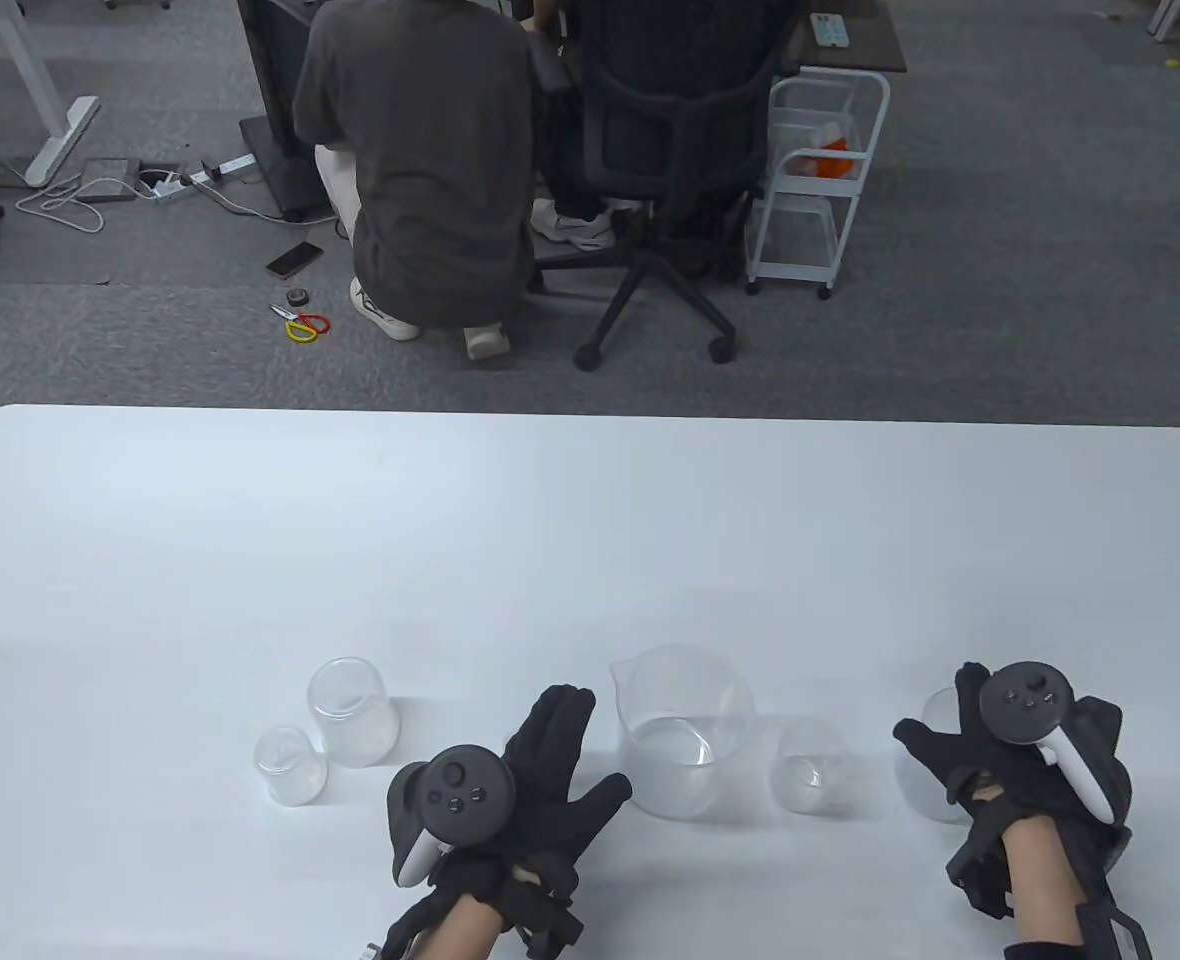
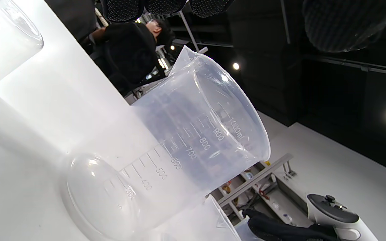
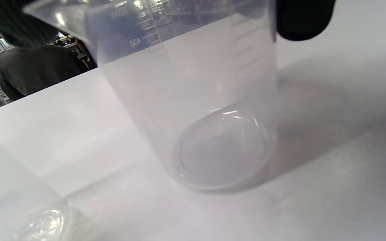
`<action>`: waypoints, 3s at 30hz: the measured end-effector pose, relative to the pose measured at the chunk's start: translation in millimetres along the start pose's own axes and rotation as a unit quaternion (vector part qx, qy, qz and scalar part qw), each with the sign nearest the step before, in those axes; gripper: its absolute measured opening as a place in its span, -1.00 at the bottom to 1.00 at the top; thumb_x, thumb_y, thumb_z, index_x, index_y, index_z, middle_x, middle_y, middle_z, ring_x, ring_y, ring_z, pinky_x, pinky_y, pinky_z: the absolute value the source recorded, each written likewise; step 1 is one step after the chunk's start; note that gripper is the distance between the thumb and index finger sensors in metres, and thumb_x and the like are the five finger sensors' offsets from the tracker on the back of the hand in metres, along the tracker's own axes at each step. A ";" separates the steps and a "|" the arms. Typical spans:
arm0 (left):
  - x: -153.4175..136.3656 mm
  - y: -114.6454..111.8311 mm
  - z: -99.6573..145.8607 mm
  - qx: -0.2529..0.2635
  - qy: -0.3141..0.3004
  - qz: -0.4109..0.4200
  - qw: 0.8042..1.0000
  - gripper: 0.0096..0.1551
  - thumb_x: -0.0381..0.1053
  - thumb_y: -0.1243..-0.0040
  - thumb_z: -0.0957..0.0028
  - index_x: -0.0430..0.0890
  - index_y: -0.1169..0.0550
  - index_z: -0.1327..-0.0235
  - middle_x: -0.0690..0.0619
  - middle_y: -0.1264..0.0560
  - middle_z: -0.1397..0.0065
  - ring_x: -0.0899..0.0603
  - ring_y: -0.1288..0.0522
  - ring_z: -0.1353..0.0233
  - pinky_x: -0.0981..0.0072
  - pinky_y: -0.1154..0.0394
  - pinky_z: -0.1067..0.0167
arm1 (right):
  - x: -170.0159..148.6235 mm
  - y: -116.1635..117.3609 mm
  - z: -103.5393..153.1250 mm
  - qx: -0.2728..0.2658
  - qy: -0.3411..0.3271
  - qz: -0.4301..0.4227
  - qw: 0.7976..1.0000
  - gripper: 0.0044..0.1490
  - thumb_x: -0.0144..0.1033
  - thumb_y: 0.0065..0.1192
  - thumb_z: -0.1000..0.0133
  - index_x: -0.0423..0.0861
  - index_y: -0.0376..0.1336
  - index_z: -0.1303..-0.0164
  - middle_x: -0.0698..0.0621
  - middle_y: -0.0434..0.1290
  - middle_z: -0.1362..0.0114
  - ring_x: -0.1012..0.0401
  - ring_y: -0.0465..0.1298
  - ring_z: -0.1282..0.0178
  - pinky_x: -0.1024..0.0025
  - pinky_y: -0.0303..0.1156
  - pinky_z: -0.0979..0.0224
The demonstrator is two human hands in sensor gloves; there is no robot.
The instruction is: Nest plastic beakers
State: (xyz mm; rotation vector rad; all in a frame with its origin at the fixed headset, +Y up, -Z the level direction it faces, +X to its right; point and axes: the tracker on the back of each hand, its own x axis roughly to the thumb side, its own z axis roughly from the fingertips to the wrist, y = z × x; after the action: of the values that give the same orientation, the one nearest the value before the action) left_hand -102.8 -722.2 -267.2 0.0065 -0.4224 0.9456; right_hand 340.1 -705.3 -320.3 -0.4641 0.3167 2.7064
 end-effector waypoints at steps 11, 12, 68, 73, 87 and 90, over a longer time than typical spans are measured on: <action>1.4 1.8 0.4 0.003 0.000 0.008 1.000 0.07 0.48 -0.02 0.08 -0.10 -0.07 -0.52 -0.23 0.03 -0.62 -0.49 -0.09 -0.61 -0.53 -0.05 -0.37 | 4.5 -27.4 10.3 -0.068 -0.019 -0.006 0.997 0.19 0.32 0.38 0.06 -0.14 -0.04 -0.53 -0.28 0.04 -0.69 -0.32 0.29 -0.51 -0.24 0.42 -0.29; 1.5 1.5 0.3 0.001 0.000 0.007 1.000 0.07 0.48 -0.02 0.08 -0.10 -0.07 -0.52 -0.23 0.03 -0.62 -0.49 -0.09 -0.61 -0.53 -0.05 -0.37 | 7.1 -35.6 14.3 -0.078 -0.027 -0.008 0.997 0.19 0.33 0.38 0.06 -0.14 -0.04 -0.53 -0.28 0.05 -0.69 -0.32 0.29 -0.50 -0.23 0.42 -0.29; -4.2 1.4 -1.2 -0.004 0.017 -0.003 1.000 0.06 0.48 -0.02 0.08 -0.10 -0.07 -0.52 -0.24 0.03 -0.62 -0.49 -0.09 -0.61 -0.53 -0.05 -0.37 | 237.4 43.3 84.6 -0.037 -0.373 0.139 0.917 0.18 0.40 0.20 -0.02 -0.09 -0.15 -0.57 -0.25 -0.11 -0.74 -0.30 0.12 -0.62 -0.27 0.23 -0.43; -2.2 9.3 -2.1 0.011 0.025 -0.006 1.000 0.05 0.47 -0.03 0.07 -0.10 -0.08 -0.53 -0.21 0.03 -0.63 -0.48 -0.09 -0.61 -0.51 -0.07 -0.37 | 229.7 44.7 81.9 -0.038 -0.370 0.113 0.921 0.17 0.40 0.18 -0.02 -0.10 -0.14 -0.57 -0.25 -0.12 -0.74 -0.29 0.08 -0.64 -0.32 0.16 -0.47; 0.0 104.0 -11.6 0.037 0.179 -0.254 0.950 -0.08 0.30 -0.12 0.00 -0.09 -0.14 -0.51 -0.17 0.01 -0.63 -0.45 -0.13 -0.58 -0.29 -0.21 -0.37 | 169.5 28.5 104.5 -0.092 -0.397 -0.119 0.905 0.12 0.38 0.17 -0.03 -0.15 -0.05 -0.54 -0.25 0.01 -0.71 -0.28 0.14 -0.62 -0.28 0.19 -0.46; -13.8 121.5 -13.3 0.030 0.225 -0.293 0.929 -0.09 0.29 -0.13 0.01 -0.08 -0.13 -0.52 -0.16 0.03 -0.63 -0.45 -0.10 -0.59 -0.31 -0.18 -0.39 | 154.9 31.0 108.3 -0.079 -0.398 -0.165 0.899 0.12 0.39 0.15 -0.05 -0.16 -0.05 -0.55 -0.26 0.01 -0.71 -0.29 0.14 -0.61 -0.28 0.19 -0.45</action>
State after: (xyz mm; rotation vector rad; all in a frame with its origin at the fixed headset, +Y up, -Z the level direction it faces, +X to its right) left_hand -200.7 -658.7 -305.8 -0.0271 0.0449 0.3447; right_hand 162.4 -653.1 -271.5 0.5176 -0.1972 2.3428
